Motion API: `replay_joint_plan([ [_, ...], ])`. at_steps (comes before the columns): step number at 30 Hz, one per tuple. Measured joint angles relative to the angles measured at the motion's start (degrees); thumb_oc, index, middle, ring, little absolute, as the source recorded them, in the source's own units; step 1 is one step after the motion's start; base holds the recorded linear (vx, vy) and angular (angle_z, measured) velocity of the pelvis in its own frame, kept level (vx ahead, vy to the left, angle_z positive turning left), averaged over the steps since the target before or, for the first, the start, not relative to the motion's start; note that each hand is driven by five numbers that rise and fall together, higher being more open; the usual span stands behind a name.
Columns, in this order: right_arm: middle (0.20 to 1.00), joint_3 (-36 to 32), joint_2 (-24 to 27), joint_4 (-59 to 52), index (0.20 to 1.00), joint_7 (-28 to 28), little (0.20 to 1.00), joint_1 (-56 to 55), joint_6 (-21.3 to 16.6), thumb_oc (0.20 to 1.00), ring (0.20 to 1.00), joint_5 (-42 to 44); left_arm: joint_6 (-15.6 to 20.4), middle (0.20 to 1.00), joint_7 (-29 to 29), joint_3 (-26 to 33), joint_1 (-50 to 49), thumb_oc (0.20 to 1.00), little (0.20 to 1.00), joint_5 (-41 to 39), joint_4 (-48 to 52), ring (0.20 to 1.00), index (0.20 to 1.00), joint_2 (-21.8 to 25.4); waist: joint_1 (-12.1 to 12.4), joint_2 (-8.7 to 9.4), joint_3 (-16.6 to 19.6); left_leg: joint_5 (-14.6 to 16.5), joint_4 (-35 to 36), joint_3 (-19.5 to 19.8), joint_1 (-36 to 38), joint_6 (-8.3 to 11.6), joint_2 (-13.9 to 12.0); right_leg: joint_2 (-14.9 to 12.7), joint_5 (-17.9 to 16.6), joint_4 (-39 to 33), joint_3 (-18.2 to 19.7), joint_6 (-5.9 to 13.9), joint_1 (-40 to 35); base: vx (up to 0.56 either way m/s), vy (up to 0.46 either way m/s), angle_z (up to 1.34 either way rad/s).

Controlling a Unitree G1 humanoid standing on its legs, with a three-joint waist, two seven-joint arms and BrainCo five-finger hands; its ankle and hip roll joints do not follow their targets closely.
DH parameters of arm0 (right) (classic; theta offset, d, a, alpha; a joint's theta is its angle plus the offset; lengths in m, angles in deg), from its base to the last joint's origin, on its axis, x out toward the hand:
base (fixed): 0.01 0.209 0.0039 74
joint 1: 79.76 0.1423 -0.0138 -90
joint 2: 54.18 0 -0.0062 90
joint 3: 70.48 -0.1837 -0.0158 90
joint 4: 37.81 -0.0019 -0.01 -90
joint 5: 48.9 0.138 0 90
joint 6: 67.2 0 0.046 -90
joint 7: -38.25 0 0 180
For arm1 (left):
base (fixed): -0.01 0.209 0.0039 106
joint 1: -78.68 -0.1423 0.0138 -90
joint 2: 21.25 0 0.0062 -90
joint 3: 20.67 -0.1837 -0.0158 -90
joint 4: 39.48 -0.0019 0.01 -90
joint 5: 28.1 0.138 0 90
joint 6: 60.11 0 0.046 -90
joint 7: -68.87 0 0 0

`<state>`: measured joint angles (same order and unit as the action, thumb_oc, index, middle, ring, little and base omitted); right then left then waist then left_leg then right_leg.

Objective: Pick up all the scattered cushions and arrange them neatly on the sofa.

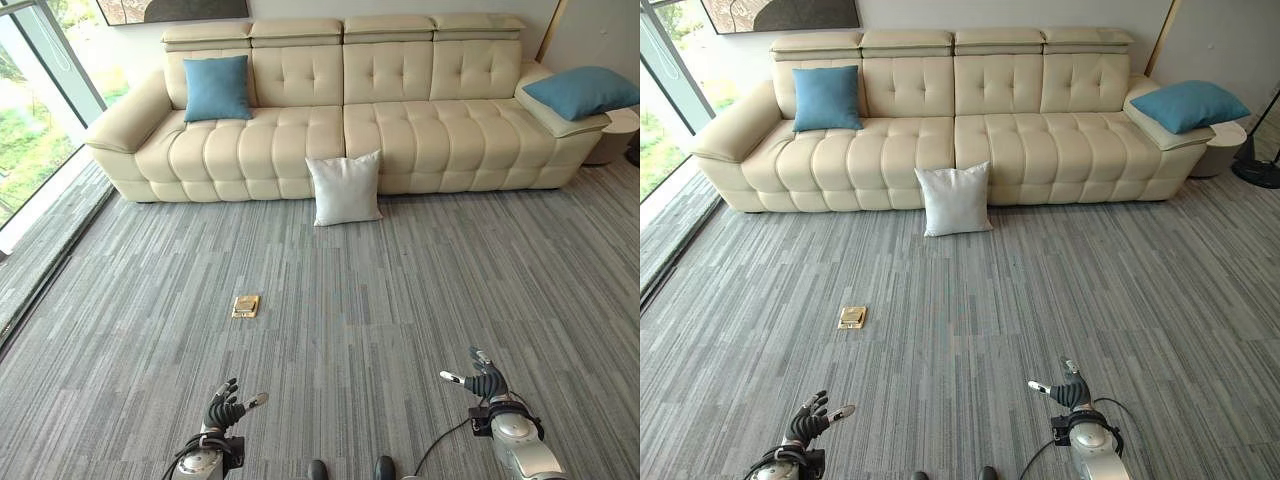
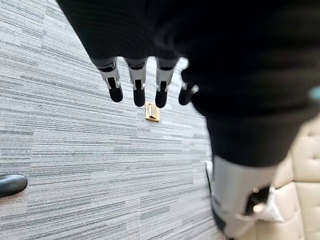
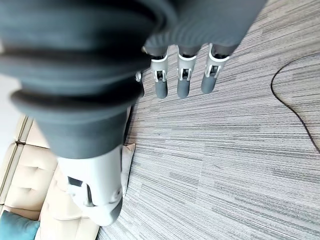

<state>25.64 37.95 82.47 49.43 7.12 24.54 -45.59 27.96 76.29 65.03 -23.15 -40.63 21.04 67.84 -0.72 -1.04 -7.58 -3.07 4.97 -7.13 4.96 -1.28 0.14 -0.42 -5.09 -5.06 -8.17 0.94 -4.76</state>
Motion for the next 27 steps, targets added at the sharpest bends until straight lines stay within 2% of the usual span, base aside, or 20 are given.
replay_joint_plan([
  [20,1.000,0.18,-0.01,0.13,1.000,-1.04,1.000,-1.75,1.18,1.000,1.000,0.03,-0.03,1.000,-0.62,0.08,-0.96,1.000,1.000,-2.26,0.05,1.000,1.000,0.00,0.05,-0.42,0.37,-0.11,-0.01,0.43,-0.80,-0.19,0.01,-0.07,0.17,0.00,-0.93,-0.15,0.50,0.01,-0.002,0.01],
  [27,1.000,0.29,-0.01,0.14,1.000,-0.98,1.000,-1.72,1.17,1.000,1.000,0.06,-0.04,1.000,-0.17,0.11,-0.87,1.000,1.000,-2.08,0.05,1.000,1.000,0.01,0.10,0.05,0.09,-0.05,0.00,0.45,-0.93,-0.07,0.01,-0.06,0.17,0.00,-0.98,-0.14,0.67,0.01,0.014,0.00],
])
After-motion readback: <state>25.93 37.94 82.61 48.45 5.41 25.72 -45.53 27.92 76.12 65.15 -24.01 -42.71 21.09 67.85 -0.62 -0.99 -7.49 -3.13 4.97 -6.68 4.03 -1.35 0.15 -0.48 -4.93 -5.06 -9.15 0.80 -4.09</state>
